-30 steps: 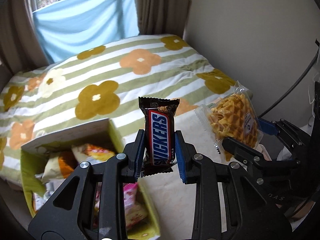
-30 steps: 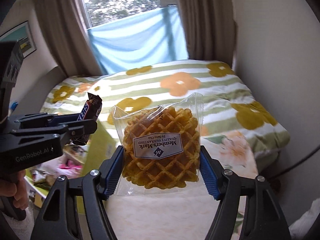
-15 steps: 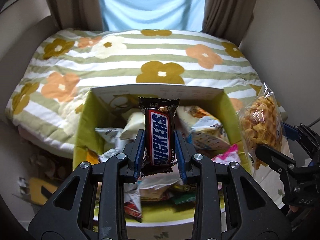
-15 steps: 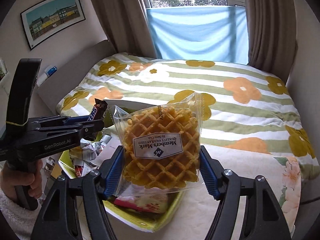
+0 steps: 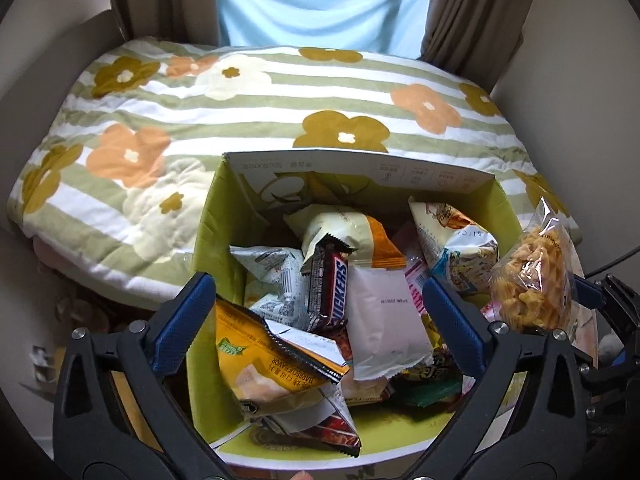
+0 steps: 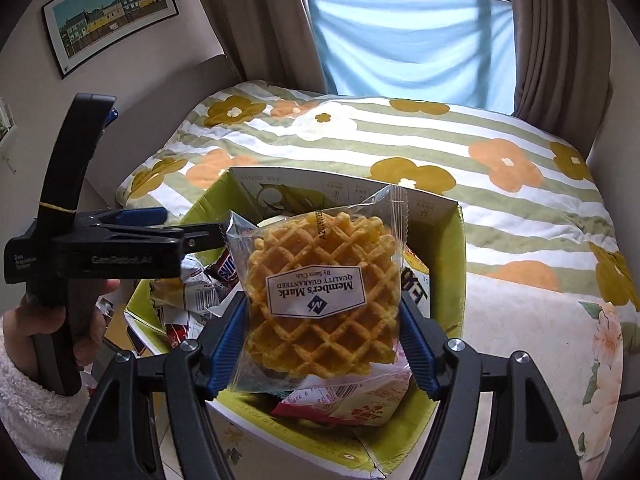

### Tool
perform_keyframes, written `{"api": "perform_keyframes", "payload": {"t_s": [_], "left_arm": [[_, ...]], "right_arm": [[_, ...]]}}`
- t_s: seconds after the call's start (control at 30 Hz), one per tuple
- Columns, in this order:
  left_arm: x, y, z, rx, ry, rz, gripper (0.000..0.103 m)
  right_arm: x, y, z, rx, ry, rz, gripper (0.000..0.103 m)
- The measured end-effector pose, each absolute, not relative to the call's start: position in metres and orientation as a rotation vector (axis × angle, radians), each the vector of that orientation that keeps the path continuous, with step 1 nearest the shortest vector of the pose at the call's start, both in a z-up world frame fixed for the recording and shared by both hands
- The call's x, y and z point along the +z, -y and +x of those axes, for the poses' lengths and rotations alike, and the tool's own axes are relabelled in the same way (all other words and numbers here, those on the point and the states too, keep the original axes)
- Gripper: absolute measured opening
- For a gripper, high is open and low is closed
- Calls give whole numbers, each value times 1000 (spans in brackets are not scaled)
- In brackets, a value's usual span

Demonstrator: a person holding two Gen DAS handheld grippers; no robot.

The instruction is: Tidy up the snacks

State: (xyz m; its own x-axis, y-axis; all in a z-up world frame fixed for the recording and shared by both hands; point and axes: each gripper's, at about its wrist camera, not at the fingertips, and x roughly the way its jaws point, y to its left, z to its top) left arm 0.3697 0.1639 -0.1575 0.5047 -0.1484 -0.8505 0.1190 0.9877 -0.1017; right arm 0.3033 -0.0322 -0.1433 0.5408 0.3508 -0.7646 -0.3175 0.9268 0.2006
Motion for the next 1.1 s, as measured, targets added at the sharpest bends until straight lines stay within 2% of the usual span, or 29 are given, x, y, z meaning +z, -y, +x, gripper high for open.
{"api": "perform_keyframes", "payload": {"t_s": [0.27,0.33,0.37,0.4,0.73,0.97,1.1], "left_arm": [[-151,-185,357,-131,-1019,-43,103],[-148,-190,354,-124,-1011,-50,103],[-147,-191,352,-119,-1008,-51,103],[-145,-192,350,-115,-1005,-51,103],[-127,-185,313,-54,-957,-53,103],[-79,-148,265,-42,-848,-33,103],[-44,-116,222,-48,-728,-26,103]], "right_arm": [[-152,12,298,428,-949,7,70],[-153,6,297,427,-949,-3,79],[-153,4,296,413,-938,-13,92],[-152,3,294,391,-918,-28,97],[-137,30,274,354,-855,-3,98],[-98,70,244,337,-753,3,98],[-69,108,218,294,-692,8,98]]}}
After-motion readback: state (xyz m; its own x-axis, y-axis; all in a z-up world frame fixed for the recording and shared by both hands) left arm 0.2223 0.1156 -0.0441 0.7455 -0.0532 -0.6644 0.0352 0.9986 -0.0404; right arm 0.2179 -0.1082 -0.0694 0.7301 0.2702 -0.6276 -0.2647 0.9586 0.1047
